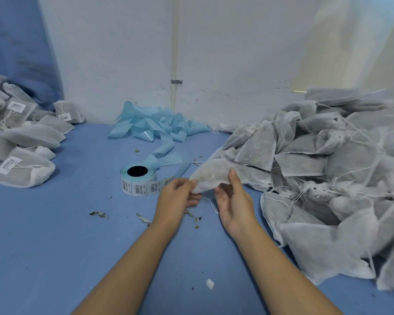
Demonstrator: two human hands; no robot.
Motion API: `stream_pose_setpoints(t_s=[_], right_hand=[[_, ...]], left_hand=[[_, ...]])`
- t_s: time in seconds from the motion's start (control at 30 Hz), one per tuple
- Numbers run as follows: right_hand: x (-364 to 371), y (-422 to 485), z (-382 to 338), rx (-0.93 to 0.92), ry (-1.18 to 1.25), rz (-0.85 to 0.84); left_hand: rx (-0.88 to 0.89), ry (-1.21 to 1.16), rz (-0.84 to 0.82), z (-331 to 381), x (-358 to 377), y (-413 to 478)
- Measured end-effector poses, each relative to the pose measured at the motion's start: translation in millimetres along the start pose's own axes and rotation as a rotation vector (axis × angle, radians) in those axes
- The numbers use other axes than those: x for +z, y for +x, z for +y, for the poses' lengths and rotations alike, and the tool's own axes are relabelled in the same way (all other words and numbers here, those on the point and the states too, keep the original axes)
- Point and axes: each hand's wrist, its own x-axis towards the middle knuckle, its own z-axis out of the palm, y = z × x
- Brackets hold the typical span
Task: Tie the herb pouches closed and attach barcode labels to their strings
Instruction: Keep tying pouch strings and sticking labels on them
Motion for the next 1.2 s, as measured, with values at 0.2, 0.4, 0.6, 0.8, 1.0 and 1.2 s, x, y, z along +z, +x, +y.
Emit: stream_pose_setpoints(t_s=[0.2,0.4,0.6,0.8,1.0,1.2], right_hand=[[-3.7,4.8,6.2,-0.016,-0.202,-0.028],[1.9,-2.7,18.8,-0.378,-0.987,0.120],[4.7,-10.2,22.0,-0.474,-1.142,0.038],[5.2,-12.3,23.5,-0.418,-1.087,-0.059],[4.3,-9.4,16.7,-0.291,-0.853,-0.114],[2.7,-8.2,11.7,-0.200,-0.719,-0.102]], left_hand=[[-0.019,0.031,0.013,-0.2,-7.6,4.4],[0.036,0.309,-0.043,-1.3,-2.0,2.9],[0.035,0.148,-0.050,0.3,-1.7,-1.2],[0.023,0.047,-0.116,3.9,-4.4,-1.9],[0.108,0.205,-0.255,-1.4,-5.5,-1.4],[0.085,0.322,-0.318,-3.8,-3.2,1.2]])
